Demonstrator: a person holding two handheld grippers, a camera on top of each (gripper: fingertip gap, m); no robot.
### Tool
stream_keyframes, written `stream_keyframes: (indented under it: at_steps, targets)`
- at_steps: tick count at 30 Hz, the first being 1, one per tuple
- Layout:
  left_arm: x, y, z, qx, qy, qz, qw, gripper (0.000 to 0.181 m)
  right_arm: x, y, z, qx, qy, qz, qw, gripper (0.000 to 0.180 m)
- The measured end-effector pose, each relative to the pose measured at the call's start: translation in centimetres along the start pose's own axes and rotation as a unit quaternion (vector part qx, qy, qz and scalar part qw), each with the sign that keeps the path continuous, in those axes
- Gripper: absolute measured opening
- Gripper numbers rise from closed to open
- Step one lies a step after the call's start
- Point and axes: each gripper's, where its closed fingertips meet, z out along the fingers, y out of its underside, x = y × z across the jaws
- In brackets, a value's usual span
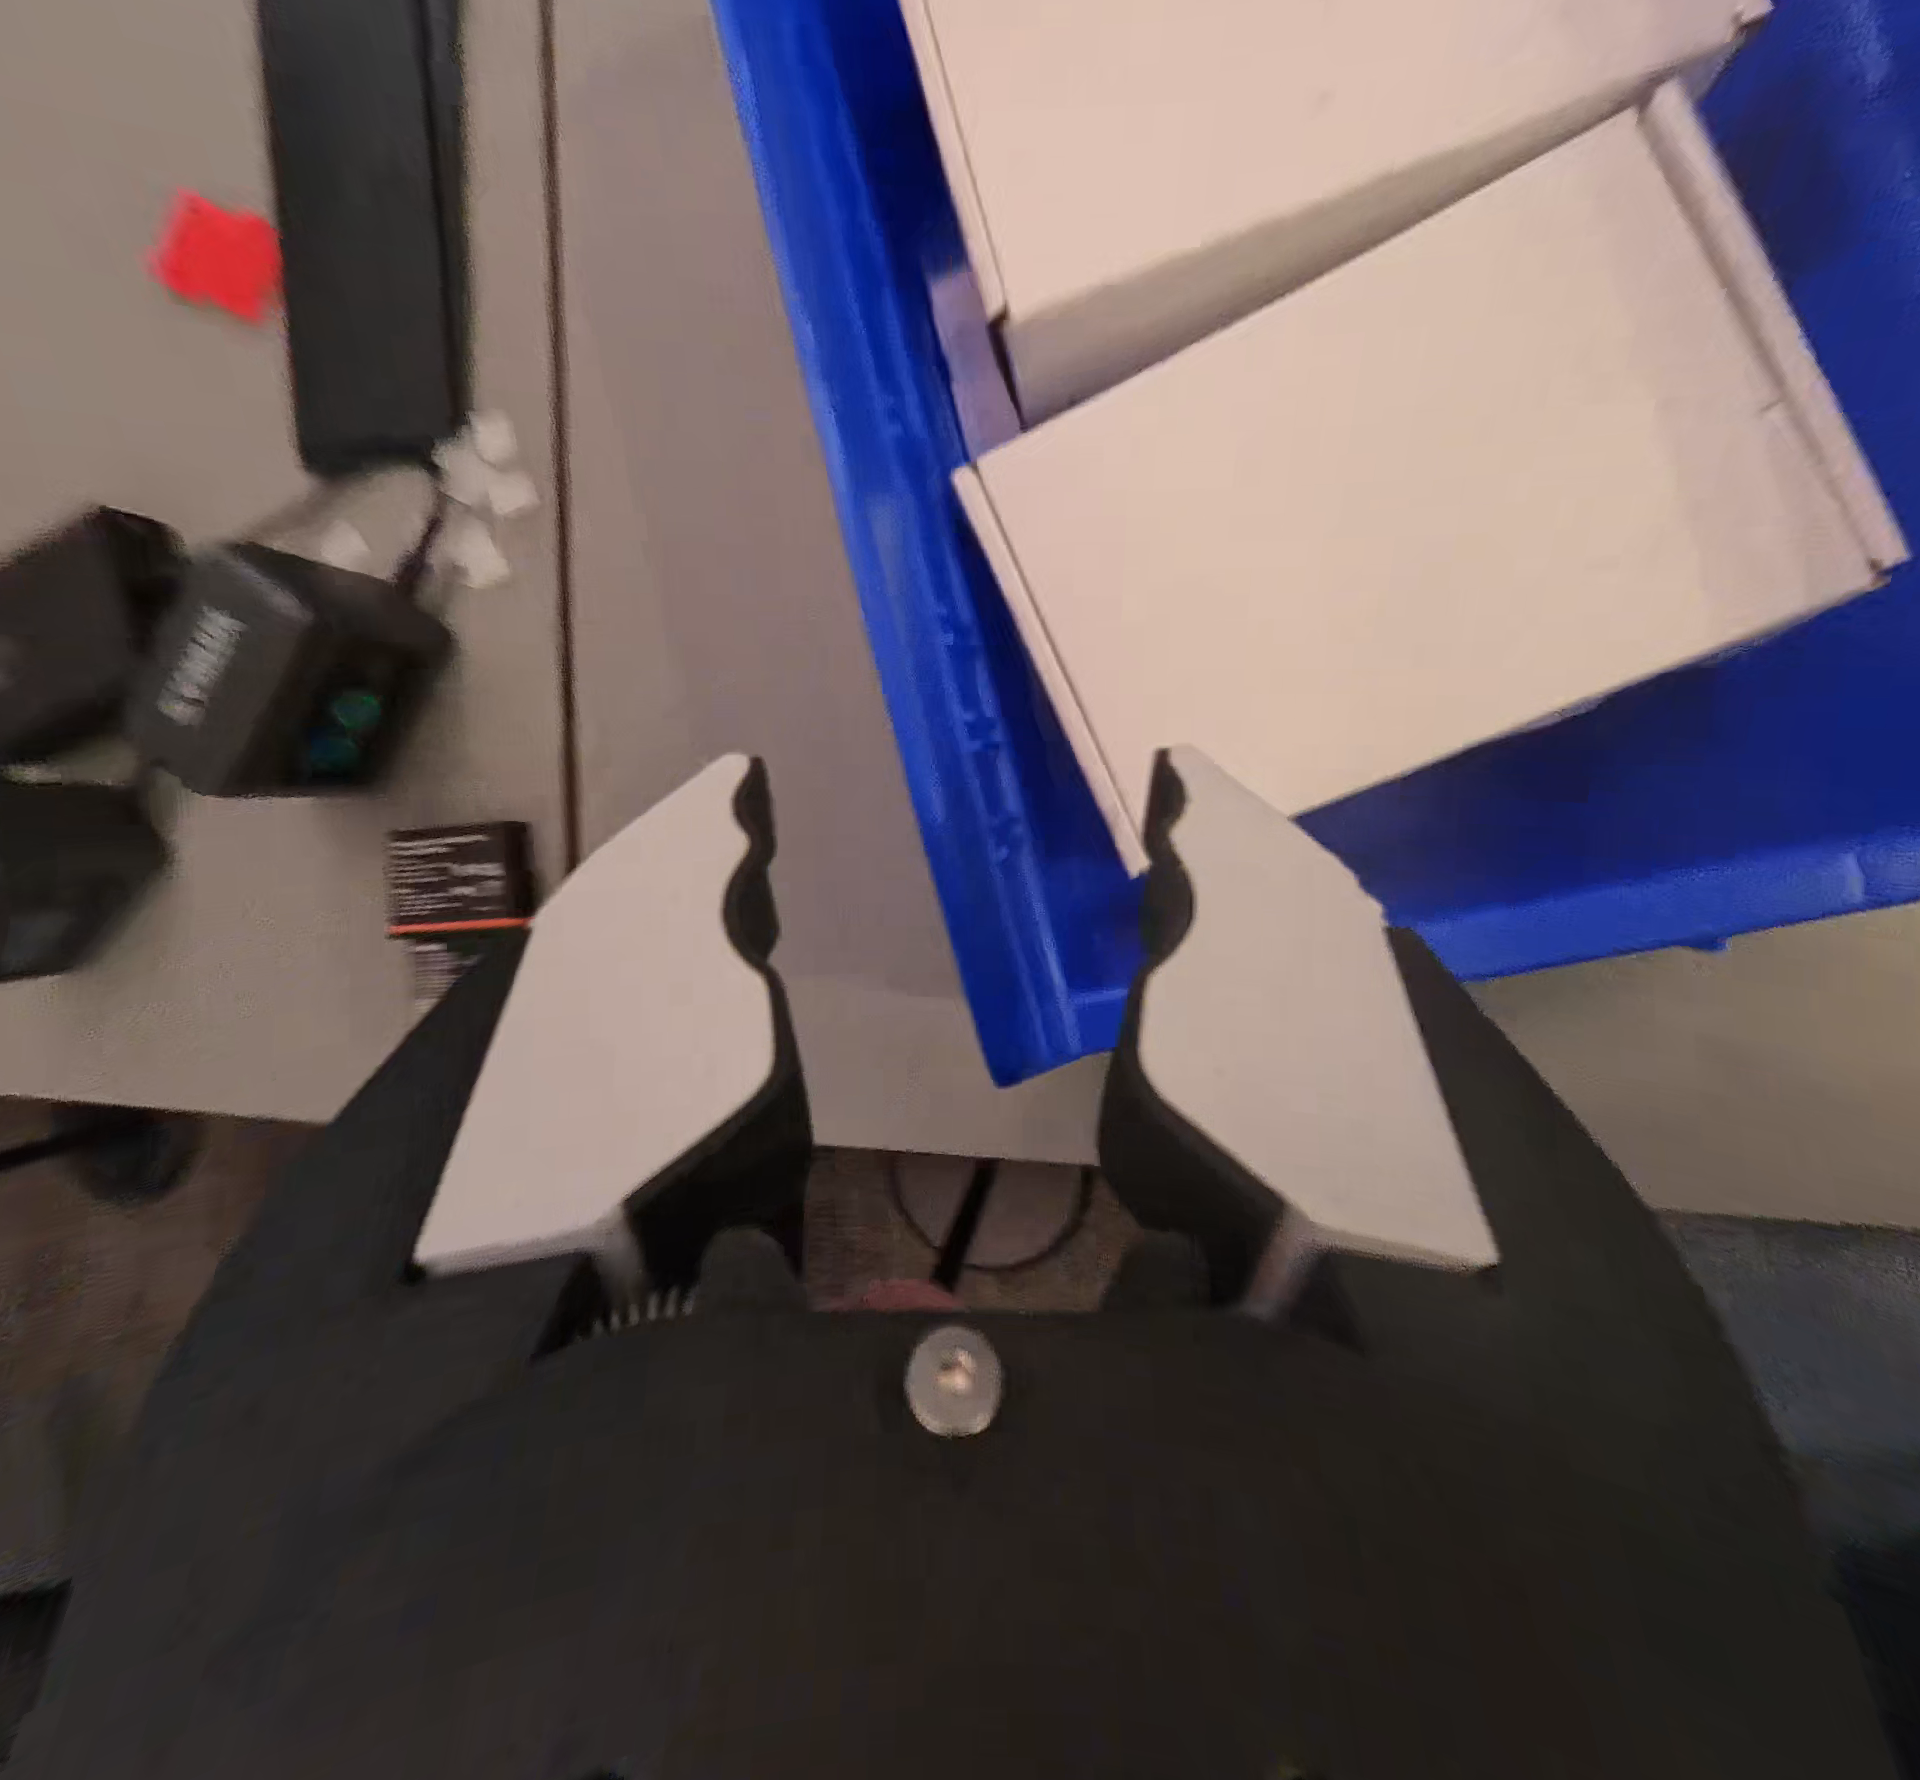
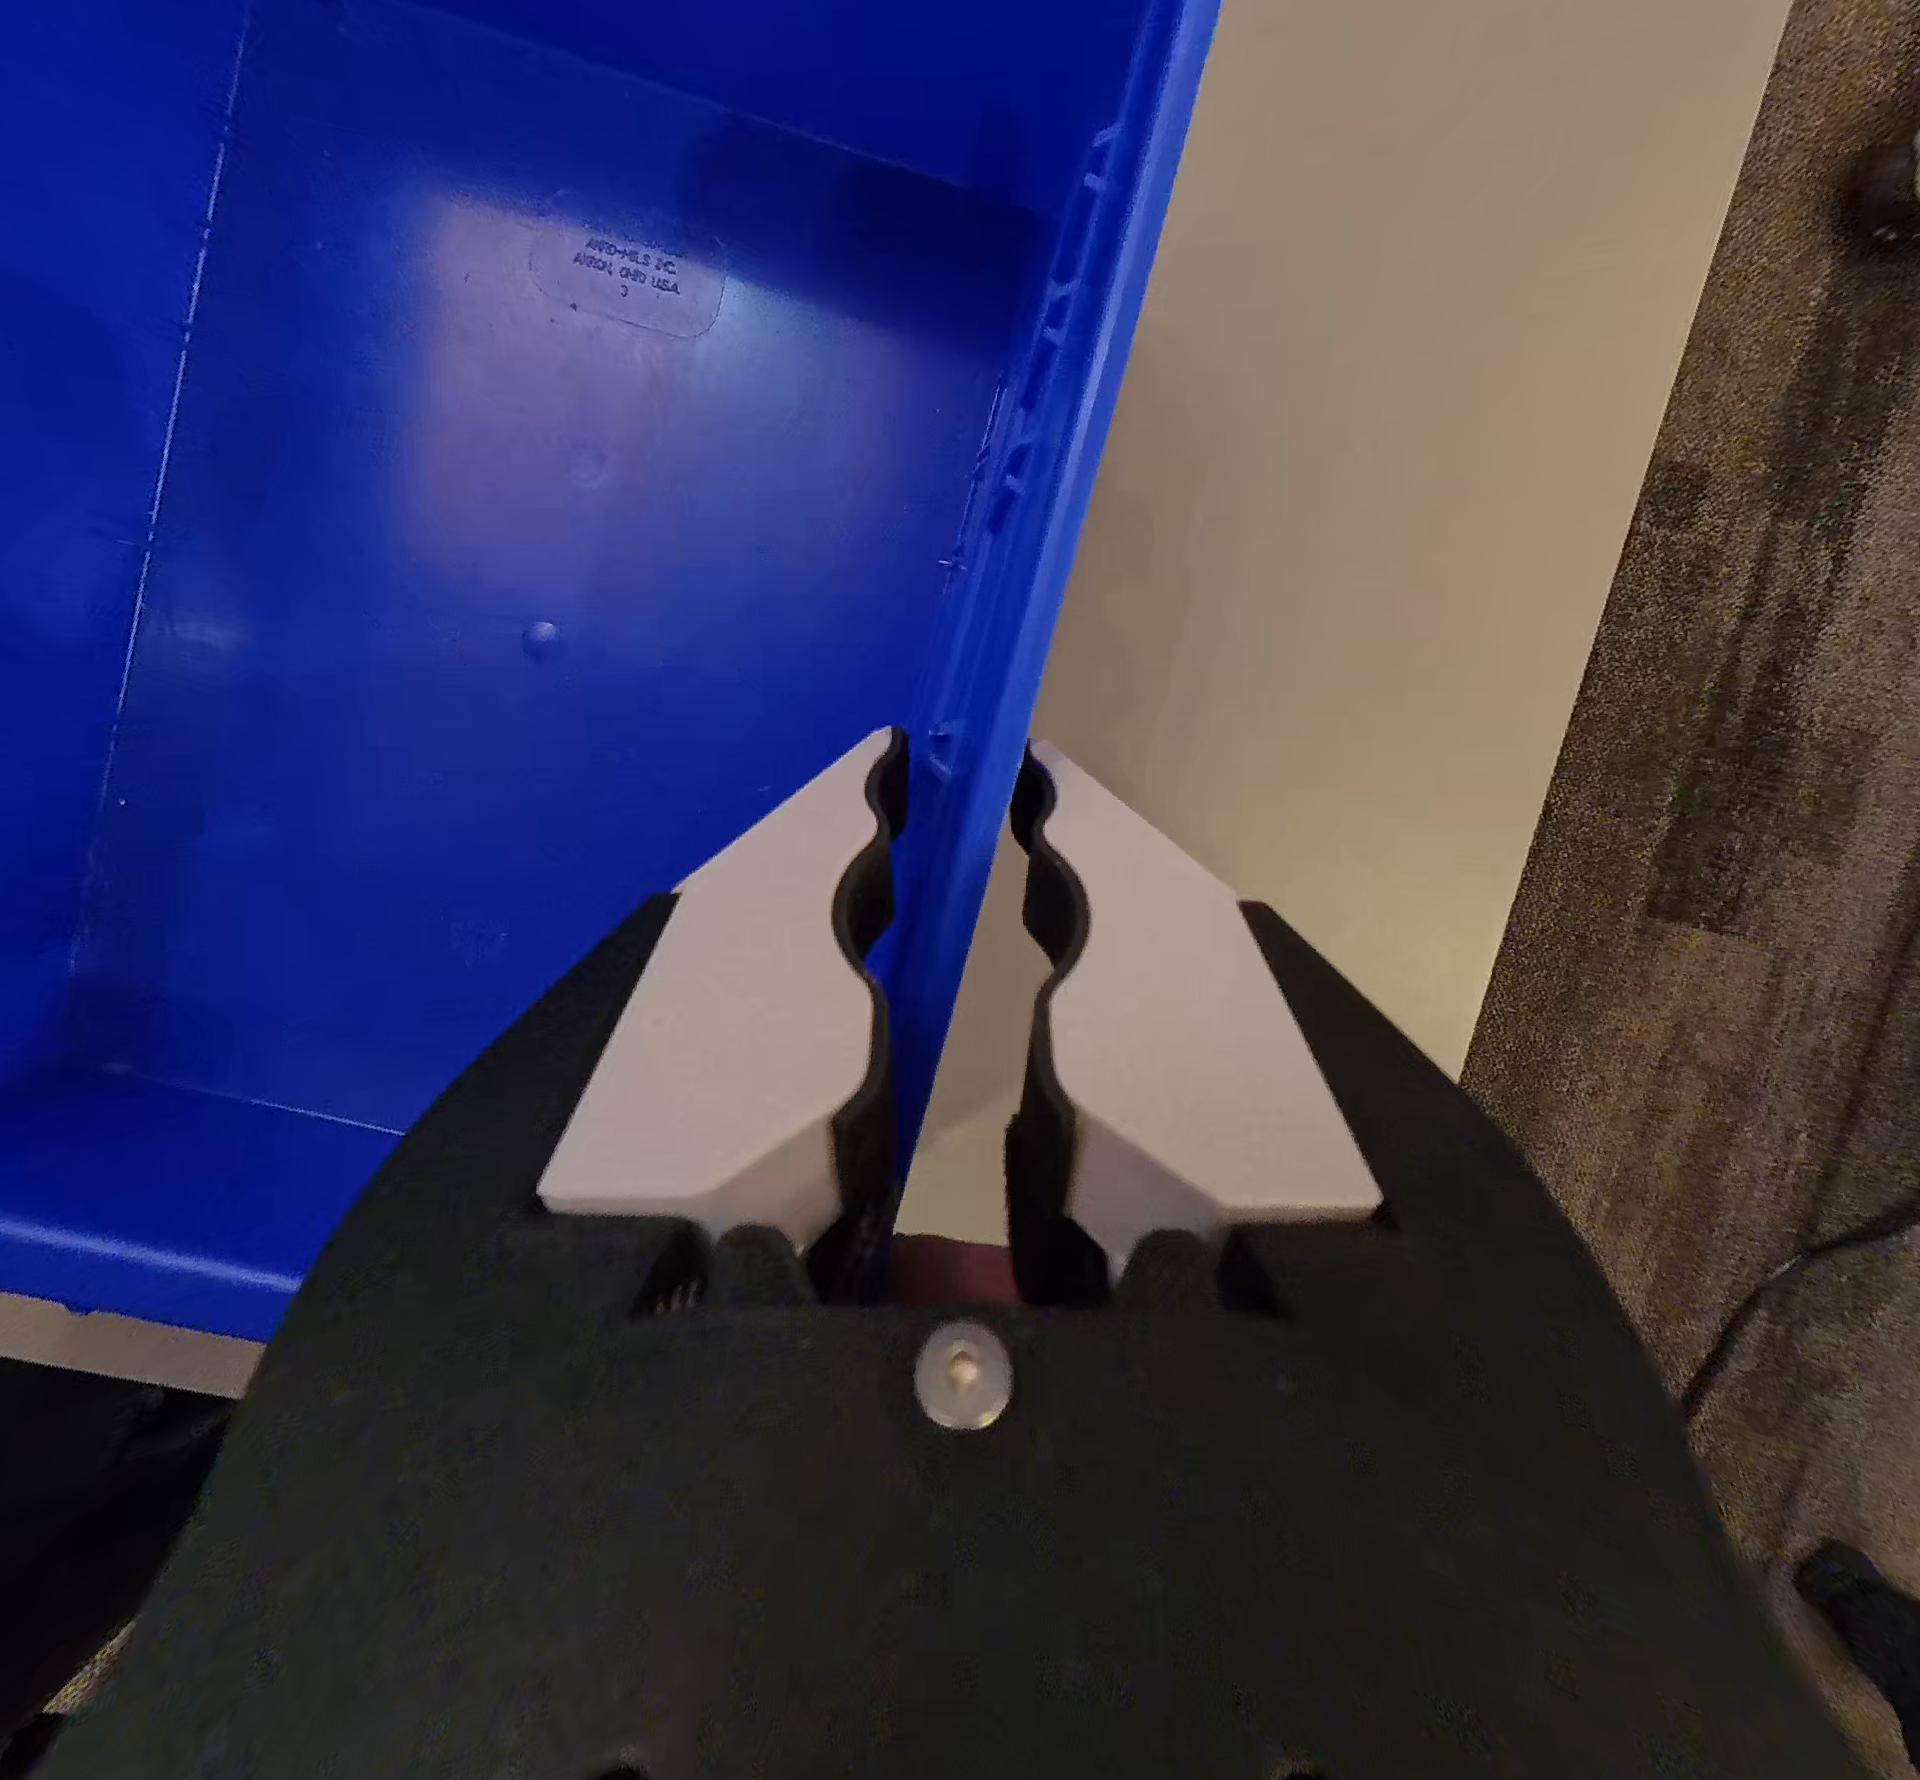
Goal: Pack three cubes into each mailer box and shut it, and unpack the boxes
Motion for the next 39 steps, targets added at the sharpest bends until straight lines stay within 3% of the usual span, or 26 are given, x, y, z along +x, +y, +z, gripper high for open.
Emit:
stream_keyframes:
  at_steps: [3, 6, 15, 16, 18, 20, 21, 25, 31, 39]
  targets:
    - [1.2, 2.2, 2.2, -0.035, 0.104, -0.04, 0.993, 0.042, -0.1, 0.1, 0.0, -0.005, -0.001, -0.003, 1.0, 0.015]
    - [1.5, 3.1, 3.6, -0.045, 0.135, -0.053, 0.988, 0.008, -0.2, 0.1, 0.1, -0.009, 0.002, -0.008, 1.0, 0.013]
    - [-2.5, 3.1, 4.6, -0.027, 0.115, -0.068, 0.991, 0.004, -0.1, 0.2, 0.1, -0.016, 0.004, -0.013, 1.0, 0.014]
    - [-2.6, 3.0, 4.5, -0.026, 0.125, -0.068, 0.99, 0.008, 0.2, 0.2, 0.1, -0.017, 0.016, -0.014, 1.0, 0.019]
    - [-3.7, 1.6, 3.3, 0.012, 0.105, -0.048, 0.993, 0.04, 0.9, -0.2, -0.4, -0.008, 0.046, -0.016, 0.999, 0.032]
    - [-4.4, -1.0, 1.2, 0.065, 0.076, 0.008, 0.995, 0.052, 2.1, -0.8, -1.8, 0.013, 0.093, -0.023, 0.995, 0.051]
    - [-4.1, -2.8, 0.1, 0.093, 0.071, 0.046, 0.992, 0.067, 2.3, -1.5, -2.8, 0.033, 0.113, -0.029, 0.993, 0.052]
    - [0.9, -8.7, -1.3, 0.128, 0.094, 0.257, 0.953, 0.095, 0.3, -4.7, -6.8, 0.106, 0.151, -0.078, 0.98, 0.05]
    - [3.6, -10.9, 5.9, -0.013, 0.092, 0.503, 0.86, 0.097, -6.8, -7.6, -9.0, 0.162, 0.125, -0.147, 0.968, 0.042]
    - [3.0, -11.0, 11.0, -0.094, 0.156, 0.586, 0.79, 0.105, -13.5, -8.2, -8.5, 0.171, 0.078, -0.199, 0.962, 0.036]
